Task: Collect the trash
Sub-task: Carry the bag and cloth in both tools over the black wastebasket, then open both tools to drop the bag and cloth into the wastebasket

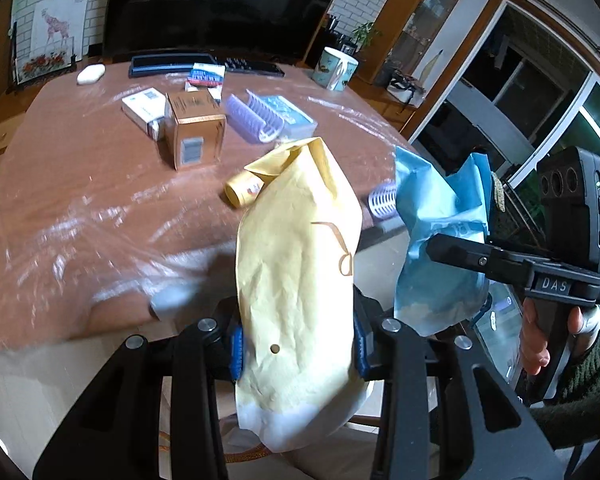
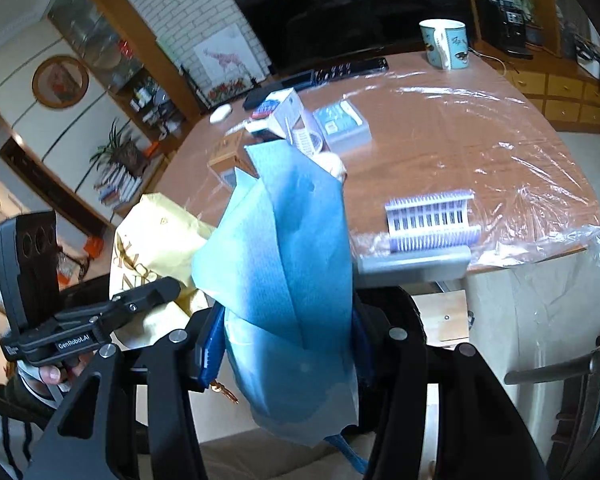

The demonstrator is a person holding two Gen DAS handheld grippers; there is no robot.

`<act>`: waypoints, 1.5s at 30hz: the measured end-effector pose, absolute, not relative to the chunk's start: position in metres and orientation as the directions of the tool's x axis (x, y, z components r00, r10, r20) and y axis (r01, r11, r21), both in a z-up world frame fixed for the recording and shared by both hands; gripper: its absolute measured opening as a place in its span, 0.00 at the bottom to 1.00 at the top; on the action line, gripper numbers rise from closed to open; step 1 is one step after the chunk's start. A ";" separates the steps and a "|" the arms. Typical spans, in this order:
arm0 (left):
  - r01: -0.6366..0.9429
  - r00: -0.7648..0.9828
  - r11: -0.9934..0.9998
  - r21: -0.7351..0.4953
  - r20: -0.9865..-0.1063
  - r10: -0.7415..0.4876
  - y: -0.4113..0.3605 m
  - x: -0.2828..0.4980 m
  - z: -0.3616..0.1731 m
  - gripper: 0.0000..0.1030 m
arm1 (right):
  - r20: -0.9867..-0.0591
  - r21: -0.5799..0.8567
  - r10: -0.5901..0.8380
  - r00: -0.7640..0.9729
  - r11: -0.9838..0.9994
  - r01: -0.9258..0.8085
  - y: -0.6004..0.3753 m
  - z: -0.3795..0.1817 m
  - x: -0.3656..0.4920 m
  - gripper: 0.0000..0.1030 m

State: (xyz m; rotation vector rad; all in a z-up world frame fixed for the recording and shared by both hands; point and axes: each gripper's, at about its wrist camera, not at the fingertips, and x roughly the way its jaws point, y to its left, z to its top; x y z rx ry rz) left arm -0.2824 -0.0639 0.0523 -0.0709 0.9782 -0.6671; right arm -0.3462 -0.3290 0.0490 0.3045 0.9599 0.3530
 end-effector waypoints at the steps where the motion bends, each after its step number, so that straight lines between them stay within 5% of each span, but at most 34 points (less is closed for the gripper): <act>1: 0.488 0.377 0.802 -0.344 -0.746 -0.549 -0.066 -0.285 0.051 0.39 | -0.743 0.399 0.425 0.517 0.901 -0.168 -0.330 0.047 -0.347 0.50; 45: 0.421 0.310 0.876 -0.237 -0.870 -0.384 -0.101 -0.312 -0.024 0.39 | -0.855 0.286 0.339 0.392 0.939 -0.189 -0.327 -0.042 -0.345 0.50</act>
